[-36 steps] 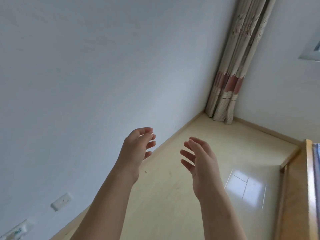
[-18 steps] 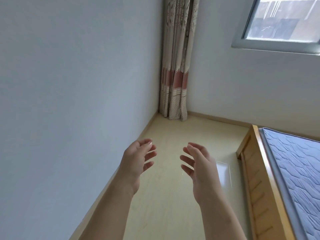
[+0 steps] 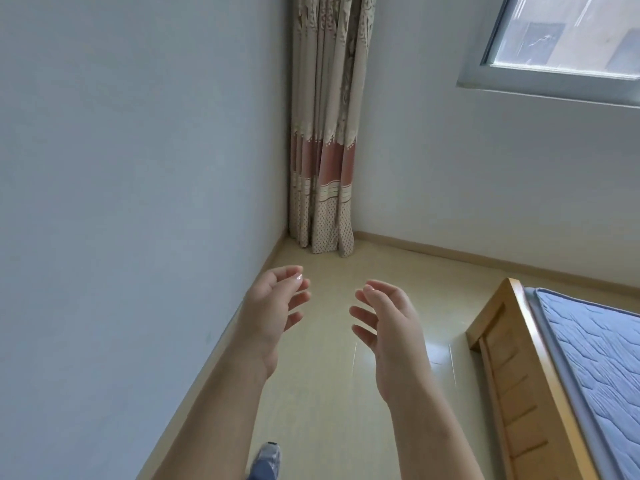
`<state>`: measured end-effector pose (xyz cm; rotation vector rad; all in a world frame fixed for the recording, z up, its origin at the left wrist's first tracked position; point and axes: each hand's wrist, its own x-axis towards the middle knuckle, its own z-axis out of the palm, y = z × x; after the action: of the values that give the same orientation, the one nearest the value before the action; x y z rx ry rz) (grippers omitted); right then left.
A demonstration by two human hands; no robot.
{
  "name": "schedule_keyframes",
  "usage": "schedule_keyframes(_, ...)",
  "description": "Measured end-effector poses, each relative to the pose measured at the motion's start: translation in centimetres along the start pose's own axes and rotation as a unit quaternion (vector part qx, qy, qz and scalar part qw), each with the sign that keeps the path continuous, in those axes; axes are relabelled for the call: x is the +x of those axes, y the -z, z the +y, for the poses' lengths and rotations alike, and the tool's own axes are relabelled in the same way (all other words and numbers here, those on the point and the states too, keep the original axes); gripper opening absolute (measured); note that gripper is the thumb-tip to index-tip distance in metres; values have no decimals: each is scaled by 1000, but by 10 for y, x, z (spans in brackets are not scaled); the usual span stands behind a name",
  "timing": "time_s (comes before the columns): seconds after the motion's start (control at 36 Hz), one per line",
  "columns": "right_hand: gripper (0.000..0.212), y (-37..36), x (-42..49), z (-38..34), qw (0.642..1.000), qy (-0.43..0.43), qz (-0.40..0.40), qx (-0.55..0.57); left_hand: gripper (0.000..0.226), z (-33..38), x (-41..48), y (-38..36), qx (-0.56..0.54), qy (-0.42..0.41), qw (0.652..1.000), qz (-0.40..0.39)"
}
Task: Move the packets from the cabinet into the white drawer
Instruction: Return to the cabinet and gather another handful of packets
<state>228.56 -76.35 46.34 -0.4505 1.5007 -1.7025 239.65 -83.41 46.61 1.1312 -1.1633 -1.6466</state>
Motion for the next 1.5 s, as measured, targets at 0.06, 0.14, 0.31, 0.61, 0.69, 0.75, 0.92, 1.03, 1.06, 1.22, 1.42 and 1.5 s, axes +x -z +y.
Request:
schedule_keyframes(0.06,7,-12,41,-5,1000,0,5,-3,14,6,44,-9,0,-1,1000,-9)
schedule_keyframes(0.14,7,-33,106,-24,1000,0,15,-2,14,25,114,-27,6,-3,1000,-22)
schedule_keyframes(0.31,9,-46,220,-71,997,18,65,32,14,60,234,-79,21,-8,998,-62)
schedule_keyframes(0.61,9,42,387,-107,984,3,165,68,14,40,379,-244,54,30,987,-150)
schedule_keyframes(0.69,9,73,437,-134,985,11,161,65,14,41,413,-303,59,32,983,-169)
schedule_keyframes(0.75,9,96,468,-155,984,17,166,62,14,46,433,-342,66,34,980,-183)
schedule_keyframes(0.92,9,157,557,-210,977,43,196,72,13,56,492,-443,63,31,977,-201)
schedule_keyframes(1.03,8,190,605,-221,977,38,199,64,13,49,530,-498,71,45,972,-218)
schedule_keyframes(1.06,8,199,617,-223,976,37,204,63,13,47,540,-513,74,47,970,-225)
schedule_keyframes(1.22,9,249,706,-244,965,48,251,64,12,38,611,-609,84,46,953,-289)
schedule_keyframes(1.42,10,309,816,-298,945,77,308,74,13,45,688,-747,107,31,916,-384)
schedule_keyframes(1.5,10,339,850,-314,929,85,349,94,13,44,708,-807,112,39,897,-425)
